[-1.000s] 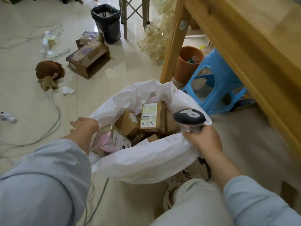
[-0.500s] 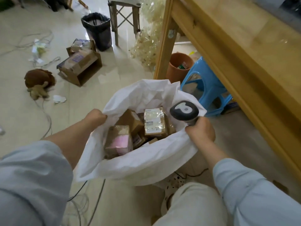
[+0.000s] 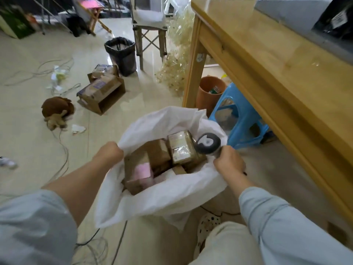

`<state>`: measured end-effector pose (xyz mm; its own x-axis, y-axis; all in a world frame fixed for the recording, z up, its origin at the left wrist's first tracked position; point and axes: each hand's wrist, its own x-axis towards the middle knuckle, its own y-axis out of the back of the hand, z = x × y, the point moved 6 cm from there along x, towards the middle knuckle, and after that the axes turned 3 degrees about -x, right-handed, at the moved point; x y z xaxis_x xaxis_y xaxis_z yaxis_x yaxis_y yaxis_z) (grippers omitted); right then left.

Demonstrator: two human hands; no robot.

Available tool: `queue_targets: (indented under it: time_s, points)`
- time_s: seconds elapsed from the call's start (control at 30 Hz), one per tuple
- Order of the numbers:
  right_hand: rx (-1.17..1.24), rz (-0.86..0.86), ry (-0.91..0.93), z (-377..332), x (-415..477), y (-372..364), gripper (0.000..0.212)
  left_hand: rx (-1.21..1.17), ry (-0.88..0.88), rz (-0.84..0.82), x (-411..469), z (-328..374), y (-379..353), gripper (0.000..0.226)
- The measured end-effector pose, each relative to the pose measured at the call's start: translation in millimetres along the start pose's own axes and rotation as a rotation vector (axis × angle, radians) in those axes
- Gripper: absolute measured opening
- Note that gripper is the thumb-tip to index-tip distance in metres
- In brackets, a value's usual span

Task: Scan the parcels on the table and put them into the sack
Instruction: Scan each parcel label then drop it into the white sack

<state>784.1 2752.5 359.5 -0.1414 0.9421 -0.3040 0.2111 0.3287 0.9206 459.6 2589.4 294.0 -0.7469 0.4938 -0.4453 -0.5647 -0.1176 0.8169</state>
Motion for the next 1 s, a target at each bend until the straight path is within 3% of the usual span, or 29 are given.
queue_targets:
  time_s: [0.1, 0.33, 0.4, 0.6, 0.87, 1.0]
  points:
    - [0.009, 0.023, -0.006, 9, 3, 2, 0.027, 0.016, 0.029, 0.083, 5, -20, 8, 0.026]
    - [0.210, 0.392, 0.180, -32, 22, 89, 0.010, -0.153, -0.065, 0.400, 14, 33, 96, 0.032]
    - [0.237, 0.427, 0.189, -33, 21, 91, 0.008, -0.146, -0.062, 0.408, 11, 32, 93, 0.034]
    - [-0.005, 0.056, 0.044, 3, 7, 3, 0.023, -0.034, 0.086, 0.132, 3, -28, 14, 0.013]
    - [-0.056, 0.000, -0.025, 20, 8, -7, 0.035, -0.055, 0.127, 0.094, -1, -37, 7, 0.024]
    - [-0.102, -0.004, 0.023, 21, 1, -8, 0.049, 0.098, 0.118, 0.162, -17, -11, 9, 0.049]
